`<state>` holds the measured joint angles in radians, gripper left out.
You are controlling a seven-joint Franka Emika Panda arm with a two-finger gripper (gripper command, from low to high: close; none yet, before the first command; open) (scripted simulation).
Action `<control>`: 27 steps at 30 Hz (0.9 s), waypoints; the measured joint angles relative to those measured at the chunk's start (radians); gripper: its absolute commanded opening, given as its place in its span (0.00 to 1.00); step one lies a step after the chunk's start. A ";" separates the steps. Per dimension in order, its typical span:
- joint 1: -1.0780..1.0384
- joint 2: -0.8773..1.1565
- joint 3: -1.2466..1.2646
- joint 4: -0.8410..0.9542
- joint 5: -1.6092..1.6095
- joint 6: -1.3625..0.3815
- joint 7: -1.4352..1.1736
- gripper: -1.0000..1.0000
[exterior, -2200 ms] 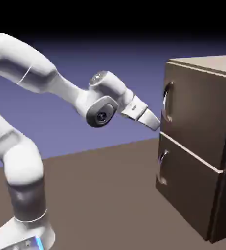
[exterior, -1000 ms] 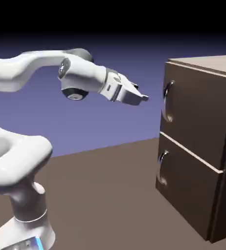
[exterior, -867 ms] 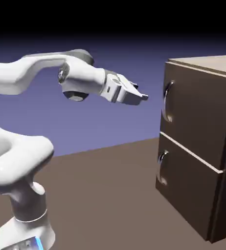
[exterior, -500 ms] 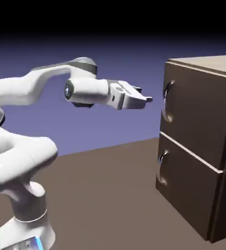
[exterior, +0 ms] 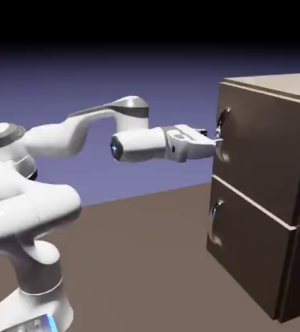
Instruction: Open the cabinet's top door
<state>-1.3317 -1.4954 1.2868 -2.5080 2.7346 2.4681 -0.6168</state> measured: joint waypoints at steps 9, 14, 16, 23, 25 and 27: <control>0.109 0.008 -0.105 -0.230 -0.032 -0.305 -0.082 0.00; 0.133 0.021 -0.198 -0.354 -0.096 -0.523 -0.131 0.00; 0.128 0.028 -0.238 -0.392 -0.130 -0.610 -0.149 0.00; 0.048 0.072 -0.381 -0.480 -0.271 -0.914 -0.220 0.00; 0.010 0.092 -0.420 -0.492 -0.318 -1.001 -0.244 0.00; -0.035 0.117 -0.457 -0.498 -0.368 -1.088 -0.271 0.00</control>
<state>-1.3663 -1.3781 0.8297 -3.0058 2.3664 1.3800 -0.8875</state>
